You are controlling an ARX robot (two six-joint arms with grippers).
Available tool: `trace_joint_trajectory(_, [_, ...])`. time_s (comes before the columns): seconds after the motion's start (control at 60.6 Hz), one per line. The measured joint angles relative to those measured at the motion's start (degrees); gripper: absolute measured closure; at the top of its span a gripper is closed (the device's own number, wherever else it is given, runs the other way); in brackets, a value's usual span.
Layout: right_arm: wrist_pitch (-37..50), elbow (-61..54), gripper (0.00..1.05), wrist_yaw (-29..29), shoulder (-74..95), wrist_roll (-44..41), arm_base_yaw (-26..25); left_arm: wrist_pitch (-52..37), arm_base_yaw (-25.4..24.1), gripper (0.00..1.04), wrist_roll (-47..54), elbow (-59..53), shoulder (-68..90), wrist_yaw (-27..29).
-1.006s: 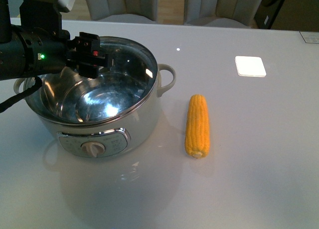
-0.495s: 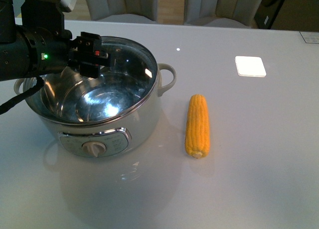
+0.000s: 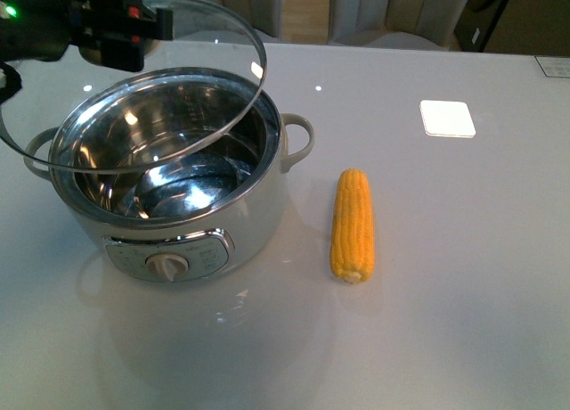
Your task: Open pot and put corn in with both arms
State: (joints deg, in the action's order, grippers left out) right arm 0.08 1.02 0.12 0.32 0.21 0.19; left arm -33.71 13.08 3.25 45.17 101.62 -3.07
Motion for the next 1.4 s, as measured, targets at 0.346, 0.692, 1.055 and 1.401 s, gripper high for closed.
trace_joint_trajectory(0.346, [0.0,0.0,0.09,0.0,0.0,0.0,0.0,1.5,-17.1,0.59,2.9,-3.1,-6.2,-5.5])
trace_joint_trajectory(0.692, [0.0,0.0,0.09,0.0,0.0,0.0,0.0,-3.7,-33.1,0.59,5.2,-4.8,-1.0,-7.7])
trace_joint_trajectory(1.055, [0.0,0.0,0.09,0.0,0.0,0.0,0.0,-14.0,-37.6,0.59,6.0,-6.8,11.4,-11.8])
trace_joint_trajectory(1.401, [0.0,0.0,0.09,0.0,0.0,0.0,0.0,-20.8,-38.9,0.59,8.5,-5.2,23.6,-13.9])
